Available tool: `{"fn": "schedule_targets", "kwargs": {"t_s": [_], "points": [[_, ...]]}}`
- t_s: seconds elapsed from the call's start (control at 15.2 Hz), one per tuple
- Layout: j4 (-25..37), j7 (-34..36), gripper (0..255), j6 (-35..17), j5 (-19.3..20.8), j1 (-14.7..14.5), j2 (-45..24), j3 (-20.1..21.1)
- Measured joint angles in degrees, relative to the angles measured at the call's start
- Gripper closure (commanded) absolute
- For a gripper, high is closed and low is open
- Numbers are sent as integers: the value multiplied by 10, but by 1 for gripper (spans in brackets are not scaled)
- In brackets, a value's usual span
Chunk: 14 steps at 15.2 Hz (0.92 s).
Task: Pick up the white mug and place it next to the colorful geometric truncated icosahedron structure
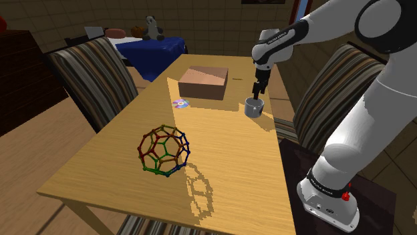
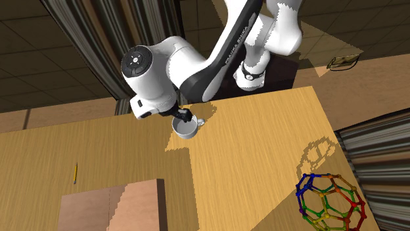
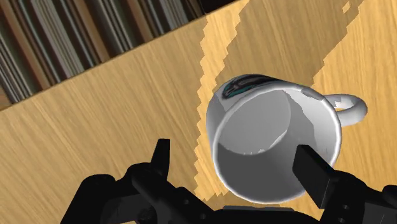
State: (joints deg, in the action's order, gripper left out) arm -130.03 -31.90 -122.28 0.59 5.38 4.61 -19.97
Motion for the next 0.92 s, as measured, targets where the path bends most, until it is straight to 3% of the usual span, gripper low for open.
{"fn": "schedule_targets", "kwargs": {"t_s": [0.53, 0.92], "points": [[-18, -21, 0, -63, -18, 2, -50, -4], [-20, -22, 0, -69, -20, 2, -54, -4]]}}
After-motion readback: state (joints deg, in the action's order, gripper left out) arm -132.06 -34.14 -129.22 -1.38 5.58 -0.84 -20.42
